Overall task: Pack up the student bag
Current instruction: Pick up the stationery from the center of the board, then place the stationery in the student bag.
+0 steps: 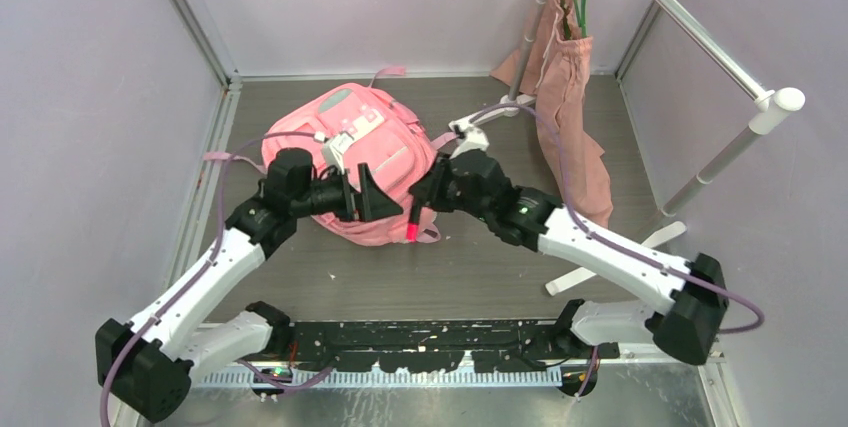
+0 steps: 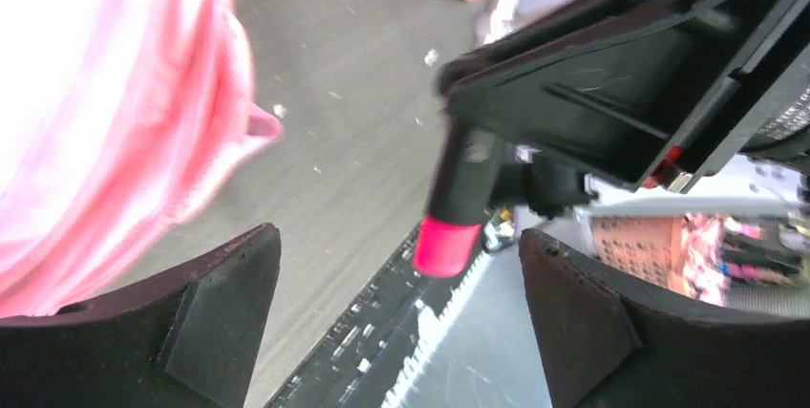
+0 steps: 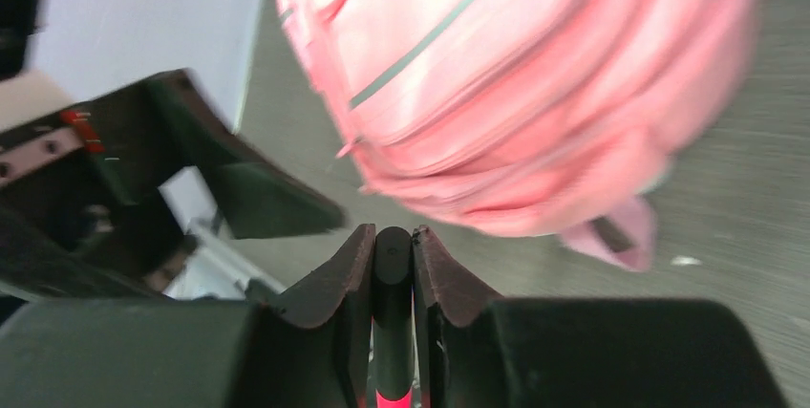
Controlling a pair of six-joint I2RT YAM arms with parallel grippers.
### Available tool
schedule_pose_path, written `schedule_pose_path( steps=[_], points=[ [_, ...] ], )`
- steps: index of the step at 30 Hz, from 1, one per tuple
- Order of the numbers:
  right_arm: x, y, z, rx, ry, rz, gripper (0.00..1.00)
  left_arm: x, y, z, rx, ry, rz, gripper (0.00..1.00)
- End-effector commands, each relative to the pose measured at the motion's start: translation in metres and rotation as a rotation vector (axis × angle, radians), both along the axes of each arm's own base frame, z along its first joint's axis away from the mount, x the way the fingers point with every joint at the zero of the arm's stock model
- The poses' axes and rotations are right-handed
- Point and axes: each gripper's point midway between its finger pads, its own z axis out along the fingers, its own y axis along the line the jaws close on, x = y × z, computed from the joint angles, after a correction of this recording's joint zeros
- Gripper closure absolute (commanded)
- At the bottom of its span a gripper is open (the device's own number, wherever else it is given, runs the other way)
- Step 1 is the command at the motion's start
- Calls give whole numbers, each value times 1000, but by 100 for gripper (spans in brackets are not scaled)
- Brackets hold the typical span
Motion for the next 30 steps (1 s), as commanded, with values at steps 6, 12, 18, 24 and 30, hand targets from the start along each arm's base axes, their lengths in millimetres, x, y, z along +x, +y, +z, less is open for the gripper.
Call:
schedule_pose_path(
  steps=[6,12,18,24,30],
  points=[
    [30,-131,-8,-185,-62,-339,99,94,62,-22,617,-143,228,5],
    [21,-138,-21,-184,-23,-345,99,126,48,-53,887,-319,118,9],
    [19,-137,-26,-161,-6,-349,99,142,33,-71,983,-364,85,15],
    [21,-135,-25,-156,-11,-344,99,157,51,-81,1233,-374,149,21],
    [24,-131,-26,-158,-11,-334,99,165,67,-68,1311,-381,244,59]
  ],
)
